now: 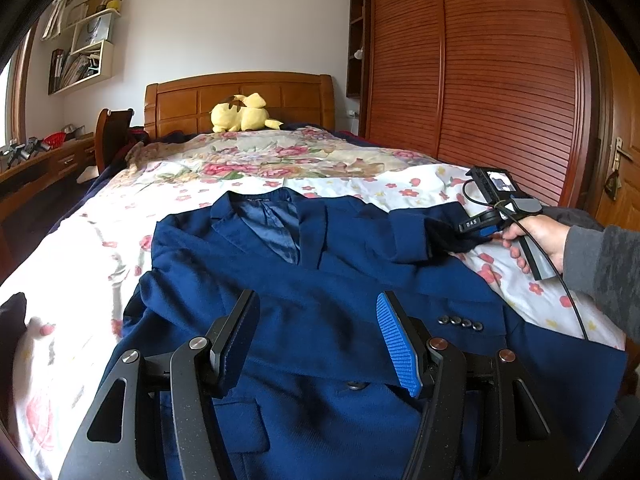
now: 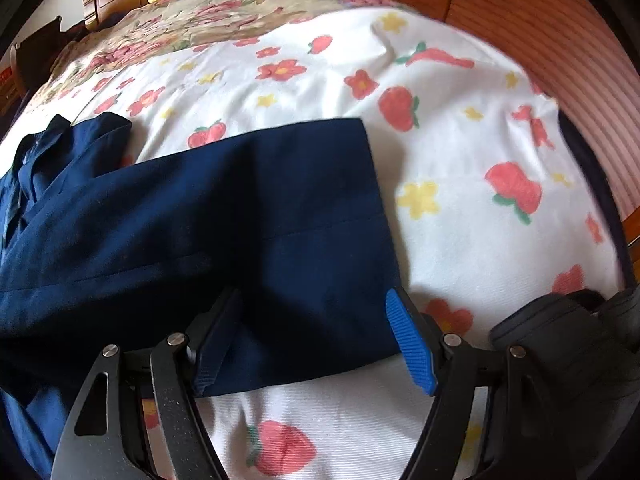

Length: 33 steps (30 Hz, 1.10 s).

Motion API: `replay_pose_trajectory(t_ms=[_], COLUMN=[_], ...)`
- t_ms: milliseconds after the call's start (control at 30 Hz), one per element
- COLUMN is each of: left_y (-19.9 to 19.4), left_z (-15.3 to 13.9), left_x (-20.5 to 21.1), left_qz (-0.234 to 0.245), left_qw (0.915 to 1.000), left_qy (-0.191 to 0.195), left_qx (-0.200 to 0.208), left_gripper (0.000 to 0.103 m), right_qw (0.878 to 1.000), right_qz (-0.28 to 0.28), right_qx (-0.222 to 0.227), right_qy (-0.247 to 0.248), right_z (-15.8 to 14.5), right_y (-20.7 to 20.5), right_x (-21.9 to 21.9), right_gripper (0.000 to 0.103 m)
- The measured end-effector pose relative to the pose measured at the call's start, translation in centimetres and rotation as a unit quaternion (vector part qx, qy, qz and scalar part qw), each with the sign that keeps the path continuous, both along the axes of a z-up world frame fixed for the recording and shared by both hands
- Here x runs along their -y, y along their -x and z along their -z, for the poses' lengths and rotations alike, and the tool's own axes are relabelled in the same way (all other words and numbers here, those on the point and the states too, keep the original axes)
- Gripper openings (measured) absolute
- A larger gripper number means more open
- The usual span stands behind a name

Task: Fold large clothes
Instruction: 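Grasp the jacket side edge with the right gripper and fold it inward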

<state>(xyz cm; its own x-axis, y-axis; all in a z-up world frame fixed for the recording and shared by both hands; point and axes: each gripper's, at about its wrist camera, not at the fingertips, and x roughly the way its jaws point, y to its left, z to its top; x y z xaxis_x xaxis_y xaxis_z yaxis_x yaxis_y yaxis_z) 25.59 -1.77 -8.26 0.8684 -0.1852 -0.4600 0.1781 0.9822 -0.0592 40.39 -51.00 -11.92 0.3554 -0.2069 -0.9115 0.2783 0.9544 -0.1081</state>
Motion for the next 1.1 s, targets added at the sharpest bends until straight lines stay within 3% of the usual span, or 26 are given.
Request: replay_pose_trajectory(t_ms=[100,167,200,267,433,700,933,1100], left_y=[0.0,0.0,0.0,0.1,0.4,2.0,3.5,4.5], left_z=[0.0,0.0,0.0,0.0,0.0,-0.3,-0.7,-0.8], left_x=[-0.1,-0.1,-0.1,-0.2,-0.4,-1.6,-3.4,-4.3], left_qz=[0.0,0.0,0.0,-0.001,-0.004,-0.015,-0.028,-0.037], left_qw=[1.0,1.0,1.0,1.0,1.0,0.9998,0.9994,0.999], left_qy=[0.0,-0.001,-0.002,-0.002,-0.007,-0.013,-0.01,-0.01], left_qx=[0.0,0.0,0.001,0.001,0.001,0.01,0.019,0.024], left_gripper=[0.063,0.063,0.063,0.063,0.063,0.063,0.063,0.063], right_qw=[1.0,0.999,0.998,0.997,0.996,0.988,0.967,0.942], right_qz=[-0.014,-0.035,-0.048,-0.071,-0.088,-0.125,-0.206,-0.284], right_qx=[-0.005,-0.012,-0.016,-0.027,-0.011,0.078,0.142,0.174], right_qy=[-0.01,-0.012,-0.024,-0.004,0.023,0.055,0.058,0.041], right_z=[0.1,0.1,0.1,0.2,-0.8,-7.2,-14.2,-17.3], right_y=[0.1,0.1,0.1,0.1,0.9,2.5,5.2,7.8], right_x=[-0.6,-1.4,-1.8,-3.0,-4.5,-8.9,-16.9,-24.2], right_gripper=[0.057,0.038,0.018,0.007,0.003,0.003,0.003,0.003])
